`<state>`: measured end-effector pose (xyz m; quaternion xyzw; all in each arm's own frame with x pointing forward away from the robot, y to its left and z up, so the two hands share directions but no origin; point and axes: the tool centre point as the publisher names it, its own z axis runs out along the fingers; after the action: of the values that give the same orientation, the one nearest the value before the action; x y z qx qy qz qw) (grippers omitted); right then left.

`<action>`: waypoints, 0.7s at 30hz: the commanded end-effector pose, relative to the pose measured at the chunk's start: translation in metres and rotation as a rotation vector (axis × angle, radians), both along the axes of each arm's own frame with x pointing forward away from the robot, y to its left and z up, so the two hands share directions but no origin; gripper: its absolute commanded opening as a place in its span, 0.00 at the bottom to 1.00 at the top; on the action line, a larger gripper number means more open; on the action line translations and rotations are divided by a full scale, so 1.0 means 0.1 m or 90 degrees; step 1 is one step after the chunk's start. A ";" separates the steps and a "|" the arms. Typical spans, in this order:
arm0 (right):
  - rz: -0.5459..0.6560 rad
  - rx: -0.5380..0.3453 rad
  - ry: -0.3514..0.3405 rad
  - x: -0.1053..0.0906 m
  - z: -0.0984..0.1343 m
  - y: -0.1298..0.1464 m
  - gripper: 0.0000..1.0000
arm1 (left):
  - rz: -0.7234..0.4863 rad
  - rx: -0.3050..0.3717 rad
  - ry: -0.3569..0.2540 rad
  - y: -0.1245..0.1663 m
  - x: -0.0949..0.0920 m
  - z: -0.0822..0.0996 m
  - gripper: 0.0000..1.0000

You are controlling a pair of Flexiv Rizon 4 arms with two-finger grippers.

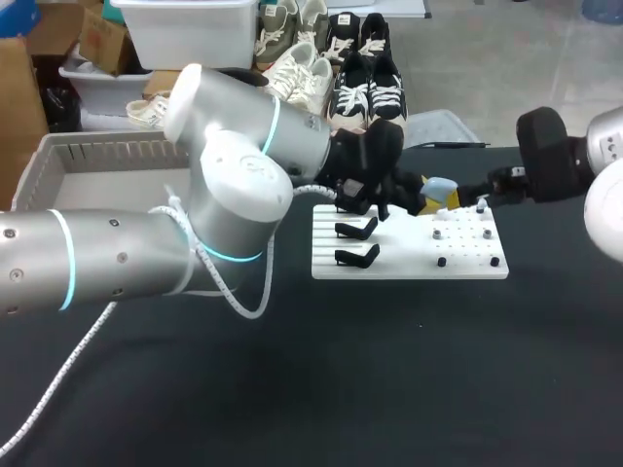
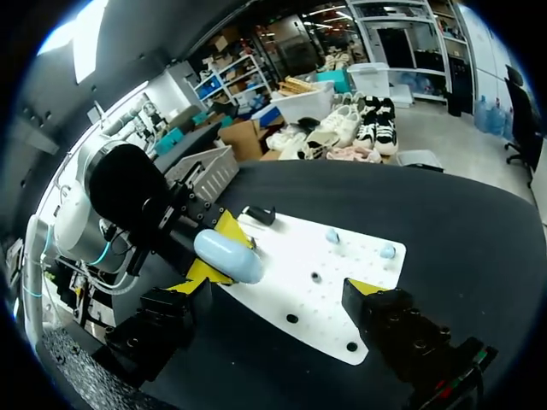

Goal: Pick up each earbud case from the left stands, insert the matching earbuds, close the lid, and place the case in the box.

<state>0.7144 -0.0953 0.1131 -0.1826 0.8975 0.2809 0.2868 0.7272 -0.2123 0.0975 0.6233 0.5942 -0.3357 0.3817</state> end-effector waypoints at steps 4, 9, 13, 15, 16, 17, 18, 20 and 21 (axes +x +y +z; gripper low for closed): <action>0.031 0.035 0.005 0.07 0.00 0.00 1.00 | -0.012 -0.003 0.006 0.04 -0.04 0.00 0.00; 0.030 0.026 -0.002 0.09 0.07 -0.01 1.00 | -0.017 -0.004 0.009 0.07 -0.08 -0.02 0.00; 0.024 0.016 -0.012 0.09 0.15 -0.04 1.00 | -0.022 -0.007 0.014 0.10 -0.12 -0.04 0.00; 0.018 0.009 -0.022 0.08 0.21 -0.07 1.00 | -0.023 -0.013 0.022 0.12 -0.14 -0.05 0.00; 0.013 0.005 -0.028 0.07 0.25 -0.10 1.00 | -0.024 -0.017 0.028 0.13 -0.15 -0.06 0.00; 0.007 0.002 -0.034 0.05 0.28 -0.12 1.00 | -0.023 -0.021 0.032 0.15 -0.16 -0.07 0.00; -0.001 0.000 -0.040 0.02 0.32 -0.16 1.00 | -0.022 -0.031 0.036 0.17 -0.17 -0.08 0.00; -0.017 -0.006 -0.044 -0.02 0.36 -0.23 1.00 | -0.019 -0.053 0.045 0.20 -0.18 -0.09 0.00; -0.024 -0.008 -0.046 -0.04 0.37 -0.26 1.00 | -0.020 -0.067 0.053 0.21 -0.17 -0.08 0.00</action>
<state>0.7300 -0.1124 0.1425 -0.1874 0.8864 0.2832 0.3147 0.7134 -0.1996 0.0934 0.6076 0.5901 -0.3831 0.3686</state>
